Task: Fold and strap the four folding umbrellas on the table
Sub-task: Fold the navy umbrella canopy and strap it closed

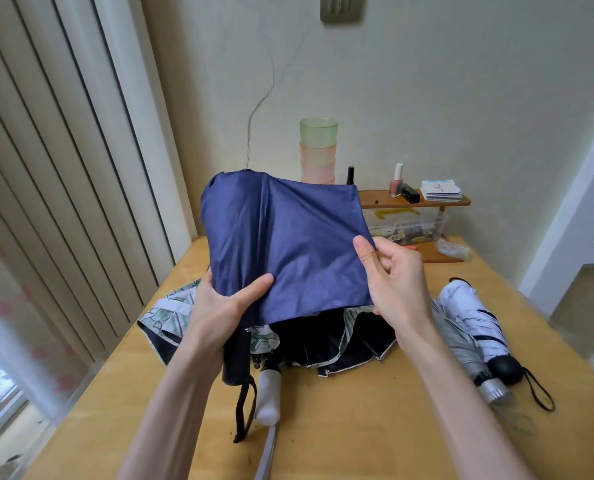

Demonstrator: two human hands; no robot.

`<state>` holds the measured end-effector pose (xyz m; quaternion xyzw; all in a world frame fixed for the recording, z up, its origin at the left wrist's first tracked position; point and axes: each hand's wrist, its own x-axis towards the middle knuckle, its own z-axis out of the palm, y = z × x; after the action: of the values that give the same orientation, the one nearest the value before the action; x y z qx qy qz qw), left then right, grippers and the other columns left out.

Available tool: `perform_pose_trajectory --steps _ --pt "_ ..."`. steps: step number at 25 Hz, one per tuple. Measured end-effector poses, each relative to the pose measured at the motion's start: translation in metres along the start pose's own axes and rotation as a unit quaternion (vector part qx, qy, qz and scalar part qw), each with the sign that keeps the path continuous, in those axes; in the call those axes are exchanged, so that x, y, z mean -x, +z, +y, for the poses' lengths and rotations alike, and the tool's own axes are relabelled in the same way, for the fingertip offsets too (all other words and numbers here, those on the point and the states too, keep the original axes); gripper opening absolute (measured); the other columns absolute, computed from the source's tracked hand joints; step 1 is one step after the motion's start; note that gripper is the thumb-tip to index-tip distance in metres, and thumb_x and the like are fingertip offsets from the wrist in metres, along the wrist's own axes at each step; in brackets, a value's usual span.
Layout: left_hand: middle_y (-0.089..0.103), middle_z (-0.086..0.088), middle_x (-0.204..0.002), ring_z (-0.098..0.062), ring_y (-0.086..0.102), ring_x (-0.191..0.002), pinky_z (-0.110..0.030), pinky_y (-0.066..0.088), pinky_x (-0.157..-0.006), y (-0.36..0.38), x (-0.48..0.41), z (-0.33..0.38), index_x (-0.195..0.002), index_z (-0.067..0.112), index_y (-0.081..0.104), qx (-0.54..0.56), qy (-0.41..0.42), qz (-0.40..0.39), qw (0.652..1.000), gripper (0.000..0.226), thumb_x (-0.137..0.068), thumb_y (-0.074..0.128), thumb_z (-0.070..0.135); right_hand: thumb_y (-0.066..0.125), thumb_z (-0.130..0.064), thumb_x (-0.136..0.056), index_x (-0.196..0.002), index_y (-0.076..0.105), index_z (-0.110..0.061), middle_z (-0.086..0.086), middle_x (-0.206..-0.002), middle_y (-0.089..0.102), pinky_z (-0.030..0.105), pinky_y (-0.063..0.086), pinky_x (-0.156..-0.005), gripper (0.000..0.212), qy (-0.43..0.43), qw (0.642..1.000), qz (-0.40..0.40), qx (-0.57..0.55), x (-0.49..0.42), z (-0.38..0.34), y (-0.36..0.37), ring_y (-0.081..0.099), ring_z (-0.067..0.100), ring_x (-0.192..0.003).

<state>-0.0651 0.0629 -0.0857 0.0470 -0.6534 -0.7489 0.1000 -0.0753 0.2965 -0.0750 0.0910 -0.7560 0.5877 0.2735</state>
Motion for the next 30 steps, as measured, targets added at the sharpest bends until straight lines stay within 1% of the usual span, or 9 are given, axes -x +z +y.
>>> perform_pose_trajectory --steps 4,10,14,16,20,23,25,28,30 --pt "0.076 0.005 -0.115 -0.013 0.075 -0.103 -0.035 0.059 -0.094 0.004 0.0 -0.003 -0.114 0.03 0.062 -0.029 0.02 0.008 0.999 0.055 -0.072 0.096 0.022 0.065 -0.037 -0.105 -0.071 0.054 -0.013 0.006 -0.062 0.04 0.034 0.028 -0.062 0.042 0.026 0.998 -0.012 -0.05 -0.002 -0.001 -0.008 0.033 0.011 -0.065" --pt "0.072 0.008 -0.116 -0.012 0.071 -0.107 -0.038 0.057 -0.098 0.014 0.001 -0.006 -0.126 0.024 0.06 -0.062 0.047 0.031 0.996 0.057 -0.079 0.092 0.024 0.065 -0.027 -0.106 -0.093 0.078 -0.018 0.015 -0.085 0.075 0.03 0.046 -0.078 0.02 0.048 0.995 0.034 -0.082 0.001 -0.013 -0.01 0.057 0.008 -0.08" --pt "0.072 0.009 -0.114 -0.006 0.071 -0.103 -0.018 0.053 -0.077 0.01 -0.002 -0.008 -0.127 0.022 0.061 -0.118 0.035 -0.043 0.991 0.086 -0.056 0.096 0.055 0.069 -0.014 -0.102 -0.085 0.075 -0.004 -0.002 -0.075 0.065 0.019 0.044 -0.073 0.021 0.0 0.992 0.012 -0.124 0.003 -0.045 -0.014 0.055 0.006 -0.076" --pt "0.069 0.005 -0.109 -0.004 0.07 -0.089 -0.014 0.051 -0.068 0.01 0.001 -0.005 -0.127 0.016 0.058 -0.141 0.034 -0.115 0.983 0.086 -0.052 0.079 0.052 0.071 -0.011 -0.1 -0.084 0.076 -0.002 -0.005 -0.075 0.067 0.021 0.047 -0.074 0.019 -0.005 0.989 -0.01 -0.149 0.0 -0.062 -0.008 0.058 0.006 -0.076" --pt "0.071 -0.001 -0.091 -0.014 0.067 -0.073 -0.037 0.062 -0.067 0.023 0.017 0.0 -0.117 0.014 0.06 -0.089 0.006 -0.255 0.963 0.072 -0.052 0.082 0.037 0.076 -0.016 -0.095 -0.079 0.081 -0.012 -0.005 -0.073 0.075 0.024 0.048 -0.069 0.017 0.029 0.993 -0.059 -0.101 -0.026 -0.096 0.026 0.064 0.004 -0.071" --pt "0.071 -0.007 -0.076 -0.021 0.067 -0.063 -0.037 0.063 -0.068 0.039 0.036 0.008 -0.08 0.015 0.074 -0.075 -0.028 -0.253 0.964 0.041 -0.051 0.093 0.036 0.073 -0.018 -0.095 -0.075 0.08 -0.014 0.0 -0.074 0.077 0.025 0.054 -0.071 0.021 0.018 0.983 -0.163 0.079 -0.043 -0.107 0.056 0.069 0.005 -0.067" --pt "0.068 -0.011 -0.073 -0.02 0.063 -0.057 -0.026 0.056 -0.06 0.042 0.04 0.012 -0.082 0.007 0.069 -0.029 -0.025 -0.239 0.97 0.043 -0.071 0.095 0.039 0.068 -0.015 -0.101 -0.092 0.081 -0.005 0.008 -0.085 0.08 0.026 0.062 -0.072 0.019 0.038 0.972 -0.229 0.046 -0.048 -0.116 0.059 0.077 0.013 -0.071" --pt "0.066 -0.007 -0.062 -0.021 0.06 -0.057 -0.021 0.053 -0.059 0.036 0.037 0.018 -0.083 0.0 0.067 0.001 -0.024 -0.219 0.975 0.025 -0.094 0.075 0.021 0.067 -0.009 -0.102 -0.106 0.078 -0.007 0.008 -0.092 0.08 0.024 0.061 -0.072 0.011 -0.003 0.992 -0.096 -0.087 -0.059 -0.123 0.03 0.077 0.015 -0.075" --pt "0.068 -0.005 -0.062 -0.02 0.063 -0.059 -0.022 0.054 -0.062 0.031 0.036 0.019 -0.085 -0.002 0.069 -0.004 -0.026 -0.221 0.975 0.022 -0.097 0.071 0.016 0.077 -0.016 -0.095 -0.115 0.076 -0.02 -0.001 -0.106 0.078 0.025 0.056 -0.087 0.02 -0.029 0.999 -0.025 -0.013 -0.069 -0.112 0.009 0.073 0.008 -0.095"
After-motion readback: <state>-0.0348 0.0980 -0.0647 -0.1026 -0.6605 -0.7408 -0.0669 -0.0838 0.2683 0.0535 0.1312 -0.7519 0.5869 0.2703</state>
